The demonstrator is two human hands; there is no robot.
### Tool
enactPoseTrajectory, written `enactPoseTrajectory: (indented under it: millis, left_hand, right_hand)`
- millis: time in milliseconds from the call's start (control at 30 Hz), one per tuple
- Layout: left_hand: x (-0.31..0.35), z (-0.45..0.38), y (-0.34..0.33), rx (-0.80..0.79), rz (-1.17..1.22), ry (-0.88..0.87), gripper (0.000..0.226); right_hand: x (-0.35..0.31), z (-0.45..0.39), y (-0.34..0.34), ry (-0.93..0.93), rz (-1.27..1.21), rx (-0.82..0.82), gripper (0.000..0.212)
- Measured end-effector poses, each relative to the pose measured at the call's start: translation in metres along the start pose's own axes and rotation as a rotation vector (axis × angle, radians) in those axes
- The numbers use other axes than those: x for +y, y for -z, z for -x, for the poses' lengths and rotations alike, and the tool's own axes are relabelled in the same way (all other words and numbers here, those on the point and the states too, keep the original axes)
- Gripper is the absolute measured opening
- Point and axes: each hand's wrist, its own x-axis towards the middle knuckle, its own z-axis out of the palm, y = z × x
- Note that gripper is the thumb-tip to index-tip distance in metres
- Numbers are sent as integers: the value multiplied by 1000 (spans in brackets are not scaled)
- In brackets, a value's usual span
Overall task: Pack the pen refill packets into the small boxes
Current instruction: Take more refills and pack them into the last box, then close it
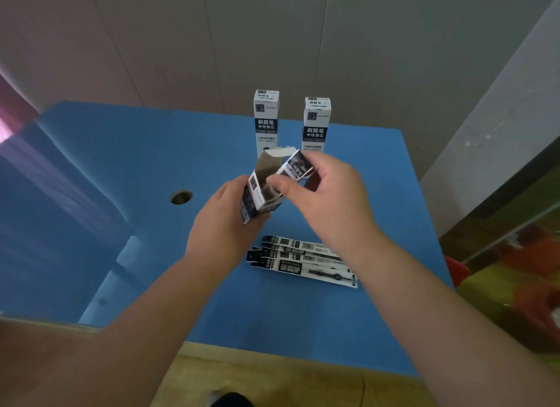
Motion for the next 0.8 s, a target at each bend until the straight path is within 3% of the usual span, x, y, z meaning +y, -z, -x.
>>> enactPoseTrajectory:
  millis: [100, 233, 367, 467, 533, 600, 700, 800]
  left_hand:
    - [1, 0, 0, -9, -2, -8, 49]
    - [0, 0, 1, -10, 6, -1, 48]
    - [0, -1, 1, -19, -1, -7, 43]
    - [1, -1, 1, -17, 1, 4, 45]
    - [0, -1, 0, -10, -8, -2, 46]
    - [-1, -2, 0, -12, -12, -8, 46]
    - [-2, -2, 0, -9, -4, -8, 44]
    - [-2, -1, 1, -5, 13, 12, 49]
  right_hand:
    - [2, 2, -4, 73, 111, 12, 22]
    - [4, 6, -6, 113, 54, 145, 21]
    - [7, 2, -11, 105, 276, -43, 14]
    - [6, 0, -6, 100, 130, 38, 24]
    - [4, -1, -2, 142, 73, 86, 16]
    - [2, -3, -3, 151, 159, -4, 4]
    - [2, -6, -7, 87, 208, -169, 8]
    - [10, -5, -1, 83, 42, 42, 8]
